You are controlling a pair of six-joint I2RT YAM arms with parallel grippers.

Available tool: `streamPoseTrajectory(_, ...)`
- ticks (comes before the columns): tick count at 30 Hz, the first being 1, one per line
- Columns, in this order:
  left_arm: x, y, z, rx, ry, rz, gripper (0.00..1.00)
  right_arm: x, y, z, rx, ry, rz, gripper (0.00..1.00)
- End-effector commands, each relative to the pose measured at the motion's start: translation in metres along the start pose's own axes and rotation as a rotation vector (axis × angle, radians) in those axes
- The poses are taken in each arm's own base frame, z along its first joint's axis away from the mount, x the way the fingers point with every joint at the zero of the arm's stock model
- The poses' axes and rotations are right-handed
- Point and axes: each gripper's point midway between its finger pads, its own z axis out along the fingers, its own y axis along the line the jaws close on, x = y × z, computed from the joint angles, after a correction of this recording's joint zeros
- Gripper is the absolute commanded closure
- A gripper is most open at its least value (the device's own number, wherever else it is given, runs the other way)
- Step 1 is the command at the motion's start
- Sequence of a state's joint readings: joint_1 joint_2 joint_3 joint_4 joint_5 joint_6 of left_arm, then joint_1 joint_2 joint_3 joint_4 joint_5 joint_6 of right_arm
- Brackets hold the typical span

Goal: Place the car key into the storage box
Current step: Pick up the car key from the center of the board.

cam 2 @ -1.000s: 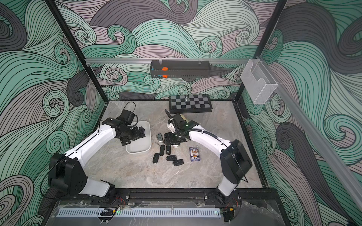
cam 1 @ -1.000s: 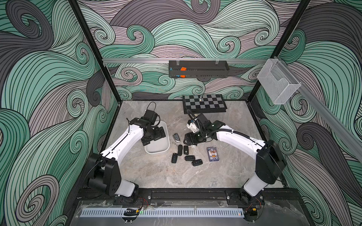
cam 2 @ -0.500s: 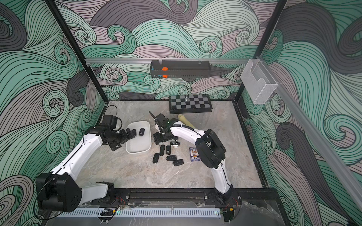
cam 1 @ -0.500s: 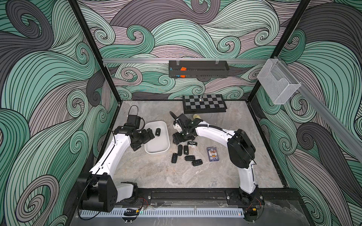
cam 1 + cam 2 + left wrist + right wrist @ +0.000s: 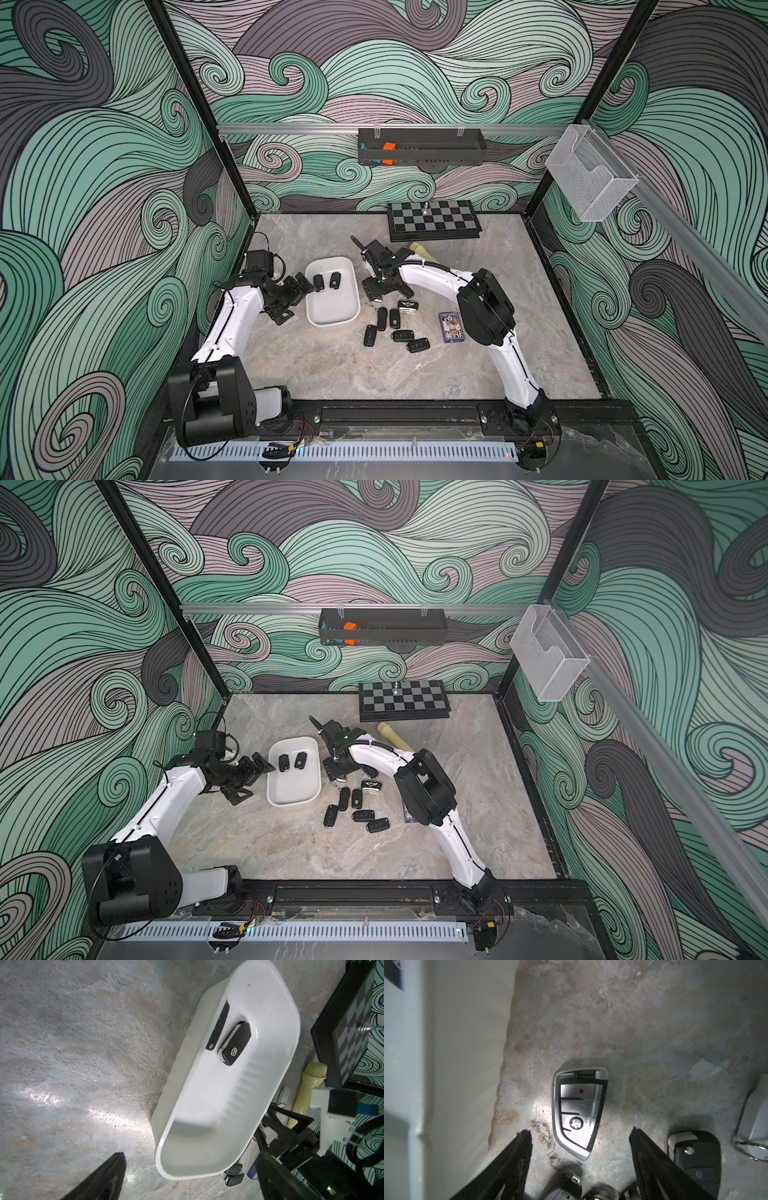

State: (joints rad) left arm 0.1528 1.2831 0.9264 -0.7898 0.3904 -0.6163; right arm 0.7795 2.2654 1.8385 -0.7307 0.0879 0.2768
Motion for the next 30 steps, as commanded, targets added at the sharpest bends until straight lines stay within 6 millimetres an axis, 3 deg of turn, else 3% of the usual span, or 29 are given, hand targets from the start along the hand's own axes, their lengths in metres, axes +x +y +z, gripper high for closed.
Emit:
streamPoseTrajectory(1,0.001,-0.002,-0.005,0.031,0.001,0.016,0.01,-0.005,-0.002,0.005,0.026,0.000,-0.011,0.26)
streamPoseTrajectory(7,0.002,0.005,-0.006,0.023,0.008,0.013,0.01,-0.008,-0.002,0.014,0.041,0.016,0.010,0.30)
streamPoseTrajectory(18,0.003,0.009,-0.008,0.026,0.006,0.009,0.02,0.017,-0.010,0.032,0.116,0.104,0.009,0.40)
streamPoseTrajectory(25,0.005,0.011,-0.009,0.030,0.009,0.008,0.02,0.027,-0.011,0.036,0.129,0.135,0.031,0.50)
streamPoseTrajectory(30,0.007,0.013,-0.009,0.031,0.010,0.011,0.02,0.017,-0.007,0.026,0.112,0.105,0.030,0.67)
